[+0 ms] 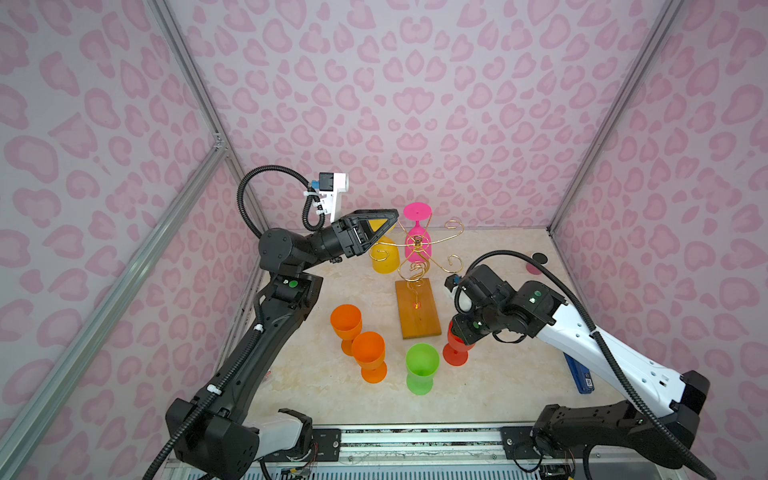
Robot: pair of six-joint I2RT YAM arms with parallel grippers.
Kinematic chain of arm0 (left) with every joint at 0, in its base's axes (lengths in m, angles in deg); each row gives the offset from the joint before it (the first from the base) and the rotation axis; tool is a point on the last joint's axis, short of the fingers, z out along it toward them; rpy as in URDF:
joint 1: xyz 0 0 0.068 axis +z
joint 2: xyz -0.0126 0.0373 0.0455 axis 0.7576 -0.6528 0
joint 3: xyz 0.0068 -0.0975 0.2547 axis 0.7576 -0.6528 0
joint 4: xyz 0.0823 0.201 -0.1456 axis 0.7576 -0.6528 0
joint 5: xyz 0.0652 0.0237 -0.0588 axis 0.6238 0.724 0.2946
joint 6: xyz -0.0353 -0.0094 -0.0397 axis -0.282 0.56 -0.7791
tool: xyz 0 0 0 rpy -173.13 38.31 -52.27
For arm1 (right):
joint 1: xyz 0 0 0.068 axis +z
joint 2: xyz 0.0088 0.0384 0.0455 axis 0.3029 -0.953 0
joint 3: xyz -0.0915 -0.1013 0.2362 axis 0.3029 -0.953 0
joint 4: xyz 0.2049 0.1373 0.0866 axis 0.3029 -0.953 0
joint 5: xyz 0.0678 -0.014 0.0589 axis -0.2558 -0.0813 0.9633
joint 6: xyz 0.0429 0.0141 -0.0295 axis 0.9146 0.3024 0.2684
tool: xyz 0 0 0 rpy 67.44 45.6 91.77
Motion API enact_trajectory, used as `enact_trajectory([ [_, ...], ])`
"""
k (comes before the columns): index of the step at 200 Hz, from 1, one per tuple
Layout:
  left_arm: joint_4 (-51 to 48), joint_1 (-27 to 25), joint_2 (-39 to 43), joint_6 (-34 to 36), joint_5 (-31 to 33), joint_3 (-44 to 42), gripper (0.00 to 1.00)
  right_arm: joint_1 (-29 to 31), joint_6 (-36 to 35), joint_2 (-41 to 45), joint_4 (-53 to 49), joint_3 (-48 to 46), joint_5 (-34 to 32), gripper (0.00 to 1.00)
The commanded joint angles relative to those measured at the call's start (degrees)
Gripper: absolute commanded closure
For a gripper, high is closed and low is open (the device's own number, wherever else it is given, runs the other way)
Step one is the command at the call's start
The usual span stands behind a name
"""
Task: Take the wine glass off the wine glass rack
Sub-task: 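Set the red glass upright beside the lime green glass and open the right gripper, then raise the right gripper away while the left gripper moves to the yellow glass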
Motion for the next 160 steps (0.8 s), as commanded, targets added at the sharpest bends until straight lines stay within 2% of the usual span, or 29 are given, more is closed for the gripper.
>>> enact_trajectory([
  [1,0.15,0.43,0.39,1.02,0.42,0.23,0.24,-2.06,0.69,3.73,4.79,-0.94,-0.27,0.73],
  [21,-0.23,0.97,0.30,0.99,0.88,0.11,0.24,-5.72,1.08,6.55,6.28,-1.40,2.89,0.73],
  [50,-0.28,1.24,-0.07,0.98,1.05,-0.27,0.24,-7.78,1.73,9.04,8.81,-3.48,5.94,0.73],
  [117,-3.63,3.08,-0.08,2.23,3.17,-1.44,0.24,-10.33,1.34,13.13,10.67,-3.03,0.81,0.73],
  [160,-7.43,6.53,-0.35,3.51,5.33,-3.58,0.24,-13.47,2.77,17.24,17.02,-6.05,1.88,0.73],
])
